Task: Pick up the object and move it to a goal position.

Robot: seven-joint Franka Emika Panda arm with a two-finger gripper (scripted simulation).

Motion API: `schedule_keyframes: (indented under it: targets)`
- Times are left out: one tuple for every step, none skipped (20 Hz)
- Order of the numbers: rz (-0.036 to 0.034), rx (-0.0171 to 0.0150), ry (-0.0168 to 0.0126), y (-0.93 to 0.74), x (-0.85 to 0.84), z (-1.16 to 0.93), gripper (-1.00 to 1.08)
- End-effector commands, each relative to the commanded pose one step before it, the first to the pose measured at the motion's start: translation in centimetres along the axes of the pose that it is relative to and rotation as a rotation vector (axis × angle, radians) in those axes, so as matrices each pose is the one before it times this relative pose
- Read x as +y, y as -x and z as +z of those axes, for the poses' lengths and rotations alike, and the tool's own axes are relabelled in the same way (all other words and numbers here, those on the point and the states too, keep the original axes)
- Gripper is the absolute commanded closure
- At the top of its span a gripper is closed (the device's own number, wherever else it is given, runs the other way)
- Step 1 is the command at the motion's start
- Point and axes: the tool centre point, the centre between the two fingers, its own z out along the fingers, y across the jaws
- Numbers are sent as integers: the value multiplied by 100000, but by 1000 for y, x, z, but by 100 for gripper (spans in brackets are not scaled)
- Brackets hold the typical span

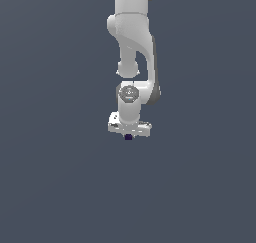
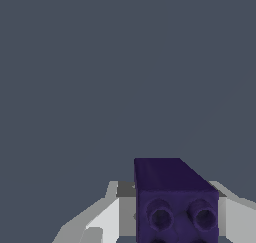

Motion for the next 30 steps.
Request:
schedule_keyframes:
  targets:
    - [12,-25,-3,18,2,-17,108]
    - [0,0,0,19,-1,-66,108]
    - [0,0,0,31,-1,-110,108]
    - [0,0,0,44,-1,-155,108]
    - [0,0,0,56,-2,-199,108]
    - [0,0,0,68,-2,-243,108]
    - [0,0,0,81,-2,-288,108]
    - [0,0,0,93,-3,-333,108]
    - [0,0,0,106,-3,-378,108]
    - [0,0,0,118,-3,-424,108]
    - [0,0,0,131,-4,-470,108]
    - [0,0,0,144,-4,-516,108]
    - [0,0,0,156,-4,-563,108]
    - [0,0,0,169,-5,-610,108]
    - [24,-3,-43,179,11,-660,108]
    - [0,0,0,195,-5,-706,108]
    - [0,0,0,207,-6,-756,108]
    - [0,0,0,220,-6,-806,108]
    - [0,0,0,233,-6,-857,108]
    - [0,0,0,245,-6,-906,108]
    - [0,0,0,250,-6,-929,108]
    - [0,0,0,252,-6,-938,108]
    - [0,0,0,253,-5,-947,108]
    - [0,0,0,254,-5,-958,108]
    - [0,0,0,256,-5,-971,108]
    - [0,0,0,258,-4,-984,108]
    - [0,0,0,261,-4,-1000,108]
    - [31,18,33,264,7,-1024,108]
    - [0,0,0,267,-4,-1036,108]
    - [0,0,0,271,-4,-1058,108]
